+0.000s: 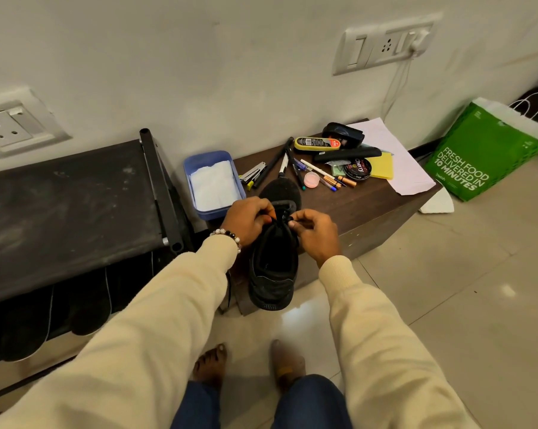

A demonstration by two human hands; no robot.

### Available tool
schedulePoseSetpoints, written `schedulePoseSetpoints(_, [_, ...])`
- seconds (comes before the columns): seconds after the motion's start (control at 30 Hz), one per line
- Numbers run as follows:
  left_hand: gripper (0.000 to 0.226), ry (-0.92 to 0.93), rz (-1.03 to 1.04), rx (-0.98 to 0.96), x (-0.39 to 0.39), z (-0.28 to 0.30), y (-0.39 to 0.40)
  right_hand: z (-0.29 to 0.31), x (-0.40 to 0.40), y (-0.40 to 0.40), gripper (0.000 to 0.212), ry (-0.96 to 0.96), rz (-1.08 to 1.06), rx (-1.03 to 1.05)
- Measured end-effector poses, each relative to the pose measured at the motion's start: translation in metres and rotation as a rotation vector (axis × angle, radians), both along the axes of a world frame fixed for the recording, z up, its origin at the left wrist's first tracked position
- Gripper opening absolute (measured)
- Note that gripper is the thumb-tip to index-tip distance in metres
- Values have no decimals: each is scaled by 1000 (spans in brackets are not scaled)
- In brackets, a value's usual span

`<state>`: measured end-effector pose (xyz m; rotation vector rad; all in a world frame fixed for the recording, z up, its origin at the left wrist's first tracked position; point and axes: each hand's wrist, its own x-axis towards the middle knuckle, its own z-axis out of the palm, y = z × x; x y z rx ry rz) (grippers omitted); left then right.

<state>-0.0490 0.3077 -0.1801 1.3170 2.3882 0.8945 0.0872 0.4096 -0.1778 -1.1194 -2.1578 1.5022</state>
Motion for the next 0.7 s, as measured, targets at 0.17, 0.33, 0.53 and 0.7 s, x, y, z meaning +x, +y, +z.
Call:
schedulePoseSetpoints(0.17, [14, 96, 9, -143, 4, -5, 8, -3, -4, -3, 22, -14, -40, 28])
schedulePoseSetpoints(0.33, [17, 31, 35, -203, 0, -7, 8, -6, -2, -6, 24, 21, -67, -27])
schedulePoseSetpoints(0.53, [8, -307, 255, 45, 6, 0, 1, -2, 3, -1, 23, 142, -222, -142])
schedulePoseSetpoints(0.7, [11, -306, 266, 26, 11, 4, -8, -4, 8, -3, 13, 55, -146, -74])
